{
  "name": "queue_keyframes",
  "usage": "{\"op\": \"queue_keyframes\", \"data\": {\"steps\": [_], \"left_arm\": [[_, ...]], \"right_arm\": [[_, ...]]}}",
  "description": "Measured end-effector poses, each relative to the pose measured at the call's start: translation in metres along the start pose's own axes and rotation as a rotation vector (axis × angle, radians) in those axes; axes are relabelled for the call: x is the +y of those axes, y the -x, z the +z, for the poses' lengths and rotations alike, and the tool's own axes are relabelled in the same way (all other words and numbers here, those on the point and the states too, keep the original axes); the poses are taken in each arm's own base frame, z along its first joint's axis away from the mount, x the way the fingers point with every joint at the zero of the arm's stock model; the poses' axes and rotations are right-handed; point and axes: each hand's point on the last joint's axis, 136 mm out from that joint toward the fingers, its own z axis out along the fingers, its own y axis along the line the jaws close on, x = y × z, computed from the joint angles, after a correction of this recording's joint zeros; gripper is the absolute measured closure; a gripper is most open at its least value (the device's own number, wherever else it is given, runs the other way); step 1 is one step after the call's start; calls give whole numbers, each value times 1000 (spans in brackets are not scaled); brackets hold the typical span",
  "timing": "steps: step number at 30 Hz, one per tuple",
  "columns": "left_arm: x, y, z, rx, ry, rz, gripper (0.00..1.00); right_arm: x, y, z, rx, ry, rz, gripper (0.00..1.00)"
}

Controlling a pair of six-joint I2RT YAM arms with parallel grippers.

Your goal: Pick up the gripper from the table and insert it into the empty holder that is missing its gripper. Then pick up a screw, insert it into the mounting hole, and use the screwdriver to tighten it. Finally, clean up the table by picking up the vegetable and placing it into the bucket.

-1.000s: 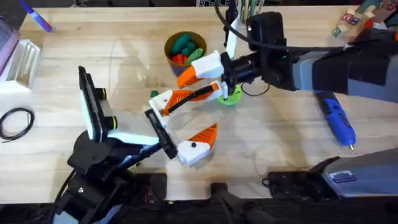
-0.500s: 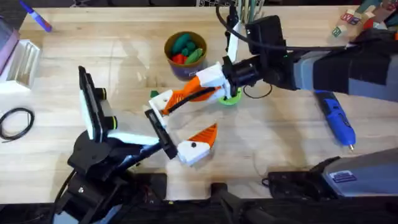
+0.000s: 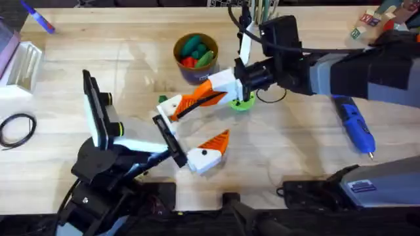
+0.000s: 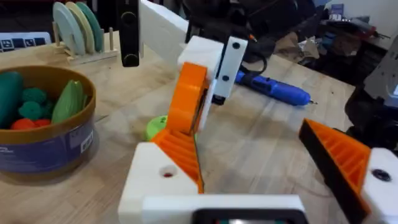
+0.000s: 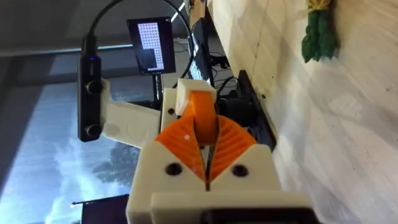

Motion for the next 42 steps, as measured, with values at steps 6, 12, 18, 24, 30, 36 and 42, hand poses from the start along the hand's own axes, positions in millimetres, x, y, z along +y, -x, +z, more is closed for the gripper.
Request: {"op": "queue_keyframes", "data": {"steps": [6, 12, 18, 24, 30, 36, 42], "left_arm": [[2, 0, 0, -2, 9, -1, 13], [5, 1, 0, -5, 30, -9, 13], [10, 1, 0, -10, 56, -17, 13], [11, 2, 0, -11, 61, -20, 13], [11, 2, 0, -12, 64, -19, 13], [10, 1, 0, -8, 60, -17, 14], [8, 1, 0, -6, 49, -6, 13]], "right_arm": [[-1, 4, 1, -20, -12, 38, 992], [-1, 5, 6, -29, -27, 65, 992], [-1, 6, 11, -37, -37, 63, 992], [-2, 7, 11, -38, -39, 61, 992], [-2, 7, 11, -40, -42, 54, 854], [-3, 6, 13, -42, -50, 35, 742], [0, 8, 15, -45, -44, -9, 535]]}}
